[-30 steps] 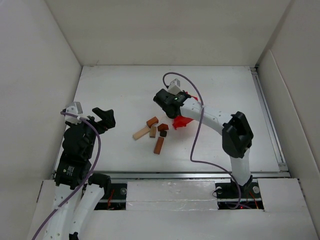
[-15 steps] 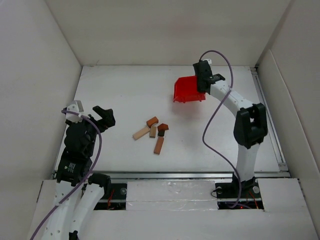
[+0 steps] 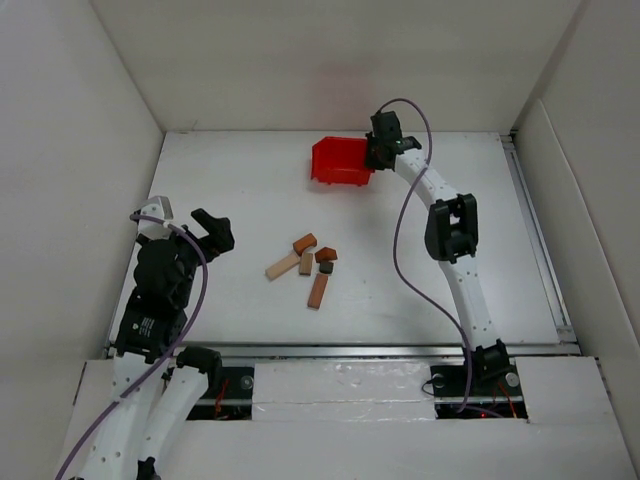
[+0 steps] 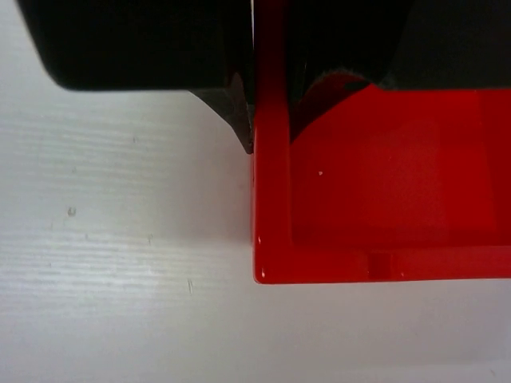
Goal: Build the wood block tower
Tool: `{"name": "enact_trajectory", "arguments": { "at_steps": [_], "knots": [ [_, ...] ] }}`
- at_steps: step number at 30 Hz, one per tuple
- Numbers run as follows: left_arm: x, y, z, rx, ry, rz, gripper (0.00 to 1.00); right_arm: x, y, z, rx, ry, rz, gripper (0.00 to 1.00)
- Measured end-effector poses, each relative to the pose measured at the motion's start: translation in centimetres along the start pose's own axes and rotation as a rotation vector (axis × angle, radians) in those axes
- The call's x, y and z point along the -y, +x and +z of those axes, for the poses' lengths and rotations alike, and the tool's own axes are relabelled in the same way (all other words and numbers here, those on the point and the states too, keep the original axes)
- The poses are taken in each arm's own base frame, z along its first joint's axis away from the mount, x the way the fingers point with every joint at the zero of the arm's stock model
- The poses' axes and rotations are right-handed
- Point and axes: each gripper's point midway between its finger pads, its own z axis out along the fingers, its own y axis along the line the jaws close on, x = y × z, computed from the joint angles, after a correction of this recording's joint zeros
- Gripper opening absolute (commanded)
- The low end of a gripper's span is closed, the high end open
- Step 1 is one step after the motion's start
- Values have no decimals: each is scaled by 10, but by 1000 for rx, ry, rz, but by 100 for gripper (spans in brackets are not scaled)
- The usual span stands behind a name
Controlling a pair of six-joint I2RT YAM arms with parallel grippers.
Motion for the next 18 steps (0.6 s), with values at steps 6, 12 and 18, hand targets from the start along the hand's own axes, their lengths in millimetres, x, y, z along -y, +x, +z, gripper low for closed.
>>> {"name": "enact_trajectory", "arguments": {
  "at_steps": [6, 12, 18],
  "knots": [
    [2, 9, 6, -42, 9, 15, 99, 9, -20, 6, 36, -35, 103, 100],
    [6, 15, 10, -72, 27, 29, 99, 24, -39, 5, 75, -70, 155, 100],
    [5, 17, 12, -82, 23, 32, 99, 15, -56, -51, 130, -77, 122, 100]
  ]
}}
